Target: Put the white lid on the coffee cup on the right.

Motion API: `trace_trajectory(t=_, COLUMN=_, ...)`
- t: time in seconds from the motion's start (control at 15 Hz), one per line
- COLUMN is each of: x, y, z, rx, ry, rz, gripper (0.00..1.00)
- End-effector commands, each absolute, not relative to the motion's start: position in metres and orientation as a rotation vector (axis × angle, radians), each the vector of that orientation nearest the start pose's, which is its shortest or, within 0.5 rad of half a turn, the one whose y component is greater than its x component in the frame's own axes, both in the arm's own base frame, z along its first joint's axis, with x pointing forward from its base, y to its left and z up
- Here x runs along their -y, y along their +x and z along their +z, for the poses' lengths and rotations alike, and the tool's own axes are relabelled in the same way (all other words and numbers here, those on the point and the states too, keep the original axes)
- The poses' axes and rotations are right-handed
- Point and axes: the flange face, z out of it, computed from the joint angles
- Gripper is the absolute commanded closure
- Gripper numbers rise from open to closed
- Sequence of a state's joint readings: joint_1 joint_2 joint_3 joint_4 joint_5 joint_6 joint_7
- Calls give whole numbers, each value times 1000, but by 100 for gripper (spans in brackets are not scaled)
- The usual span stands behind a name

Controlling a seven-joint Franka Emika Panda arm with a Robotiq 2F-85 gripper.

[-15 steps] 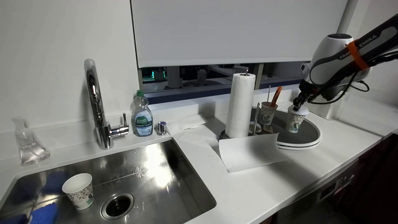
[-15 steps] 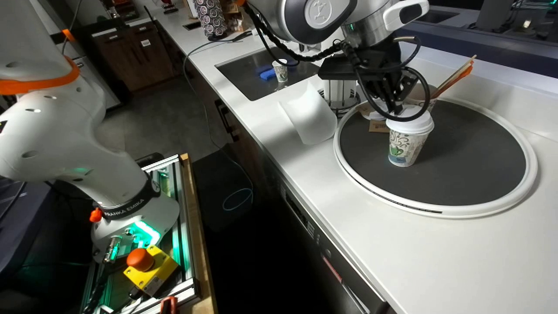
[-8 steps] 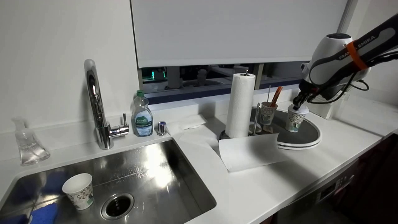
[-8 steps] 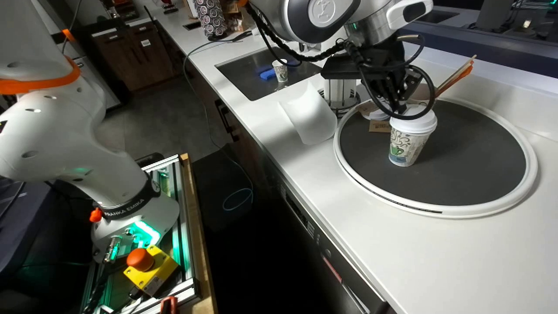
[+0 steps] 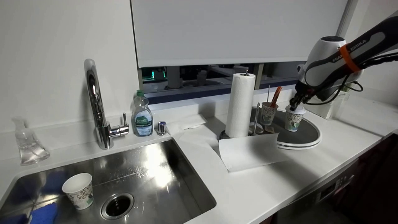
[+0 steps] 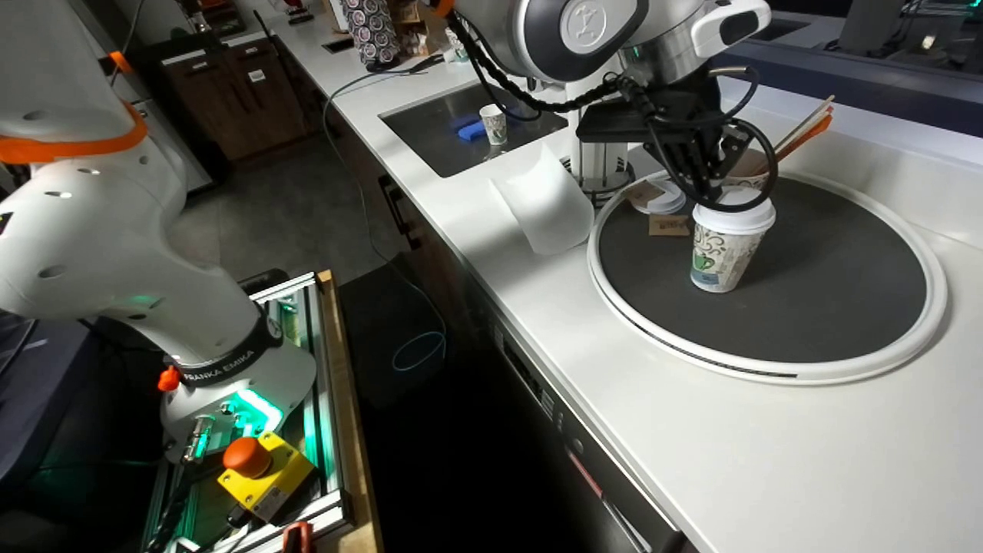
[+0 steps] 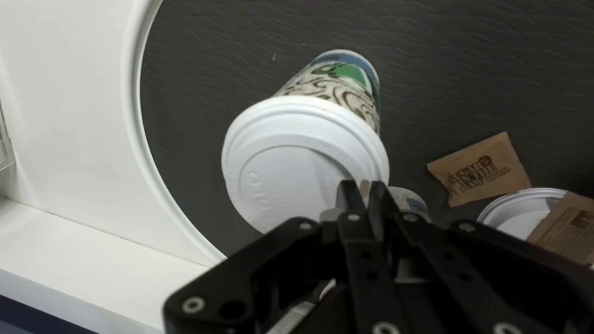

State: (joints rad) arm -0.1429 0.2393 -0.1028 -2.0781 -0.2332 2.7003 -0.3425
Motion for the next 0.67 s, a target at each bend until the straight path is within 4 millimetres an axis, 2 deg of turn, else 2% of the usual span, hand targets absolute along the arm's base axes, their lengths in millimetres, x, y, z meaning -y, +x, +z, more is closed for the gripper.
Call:
trace_trajectory(t=0.0, x=135, y=602, z=342, rx=464, ry=-3312, rz=-466, gripper=98)
trace_trajectory(t=0.4, x=131, y=600, z=340, rx=430, ry=-3293, rz=-421, gripper=98)
trace_trajectory(t=0.47, x=133, y=599, z=341, rx=418, ry=-3295, rz=-423, gripper=76)
trace_trajectory(t=0.53, x=135, y=599, z=342, rx=410, ry=-3299, rz=-423, gripper=65)
trace_trajectory(t=0.6, x=136, y=598, z=342, rx=400, ry=-3300, rz=-418, gripper=58)
